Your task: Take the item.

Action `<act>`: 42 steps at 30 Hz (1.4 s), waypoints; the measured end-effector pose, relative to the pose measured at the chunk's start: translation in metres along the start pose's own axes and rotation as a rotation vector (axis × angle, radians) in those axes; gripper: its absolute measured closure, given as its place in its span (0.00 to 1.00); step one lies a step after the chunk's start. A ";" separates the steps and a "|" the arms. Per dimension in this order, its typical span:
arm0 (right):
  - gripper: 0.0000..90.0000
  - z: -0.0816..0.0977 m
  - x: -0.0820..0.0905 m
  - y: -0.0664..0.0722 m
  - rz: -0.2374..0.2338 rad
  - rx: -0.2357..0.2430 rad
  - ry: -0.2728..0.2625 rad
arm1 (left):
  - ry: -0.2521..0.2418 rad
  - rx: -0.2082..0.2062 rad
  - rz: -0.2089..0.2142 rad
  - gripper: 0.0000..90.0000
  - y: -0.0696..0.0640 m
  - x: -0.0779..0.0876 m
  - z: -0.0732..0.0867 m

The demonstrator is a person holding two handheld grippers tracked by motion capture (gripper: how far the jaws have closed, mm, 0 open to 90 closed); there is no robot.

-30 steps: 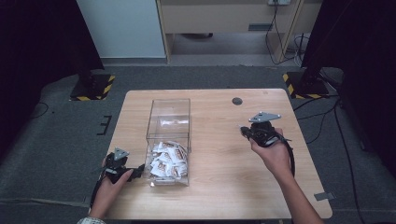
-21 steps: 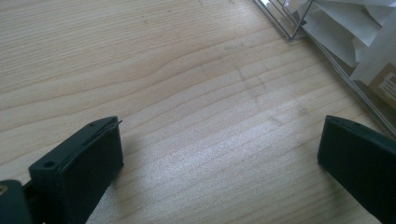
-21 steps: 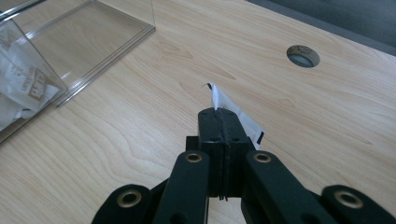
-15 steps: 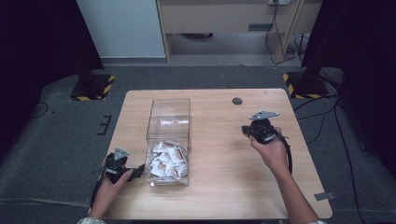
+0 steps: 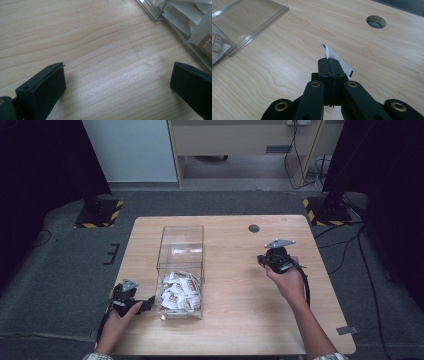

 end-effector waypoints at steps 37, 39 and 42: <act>0.80 0.020 -0.043 0.011 -0.012 -0.024 0.073 | 0.000 -0.001 0.001 0.00 0.000 0.000 0.000; 0.75 0.020 -0.043 0.011 -0.008 -0.026 0.070 | 0.000 -0.001 0.001 0.00 0.000 0.000 0.000; 0.62 0.017 -0.039 0.013 -0.015 -0.032 0.061 | 0.000 -0.001 0.001 0.00 0.000 0.000 0.000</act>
Point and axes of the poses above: each handheld gripper's, and its own axes: x roughly backward along the jaws, z roughly out of its underside, y roughly to its left, the point moved 7 cm from there along -x, roughly forward along the jaws, and after that the axes turned 6 degrees about -z, right-handed, at the moved point
